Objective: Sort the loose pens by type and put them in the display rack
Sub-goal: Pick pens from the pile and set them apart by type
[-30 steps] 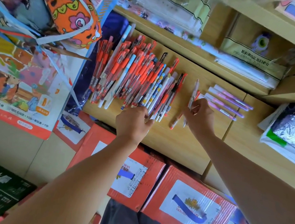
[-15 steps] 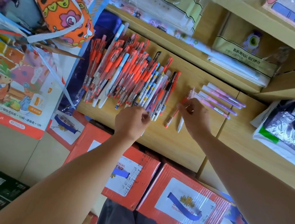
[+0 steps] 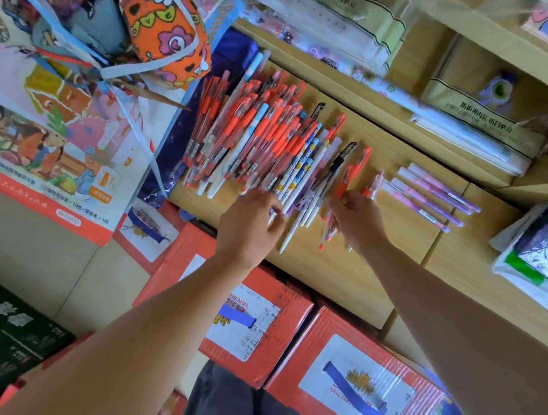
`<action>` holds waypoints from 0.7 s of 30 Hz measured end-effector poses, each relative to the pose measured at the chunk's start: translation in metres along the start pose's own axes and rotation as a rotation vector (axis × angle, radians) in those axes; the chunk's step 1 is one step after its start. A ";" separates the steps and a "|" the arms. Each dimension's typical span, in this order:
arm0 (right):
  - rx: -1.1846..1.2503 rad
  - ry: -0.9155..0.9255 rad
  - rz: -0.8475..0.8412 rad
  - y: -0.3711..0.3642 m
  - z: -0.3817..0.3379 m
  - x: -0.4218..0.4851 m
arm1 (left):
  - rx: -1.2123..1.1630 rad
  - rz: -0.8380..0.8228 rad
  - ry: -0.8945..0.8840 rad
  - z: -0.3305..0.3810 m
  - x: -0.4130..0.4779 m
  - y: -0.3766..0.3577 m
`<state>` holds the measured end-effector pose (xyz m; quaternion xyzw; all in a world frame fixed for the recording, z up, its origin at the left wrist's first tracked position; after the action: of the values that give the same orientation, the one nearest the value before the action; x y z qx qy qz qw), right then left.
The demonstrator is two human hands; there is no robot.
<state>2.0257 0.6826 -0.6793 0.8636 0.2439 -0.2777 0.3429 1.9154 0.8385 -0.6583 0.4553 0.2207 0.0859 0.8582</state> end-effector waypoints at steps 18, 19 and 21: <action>-0.058 -0.020 0.191 -0.053 -0.083 0.018 | 0.093 0.098 0.149 -0.057 0.065 0.066; -0.080 -0.032 0.217 -0.056 -0.085 0.019 | 0.090 0.076 0.146 -0.059 0.068 0.067; -0.111 -0.063 0.243 -0.061 -0.088 0.020 | 0.079 0.039 0.148 -0.063 0.072 0.070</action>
<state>2.0305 0.7907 -0.6658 0.8573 0.1414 -0.2474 0.4287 1.9547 0.9504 -0.6532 0.4855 0.2779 0.1271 0.8191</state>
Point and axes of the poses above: each hand's wrist, its own x-axis towards the middle knuckle, its own y-axis out of the back of the hand, z = x × y, the point moved 1 cm from there along x, towards the middle knuckle
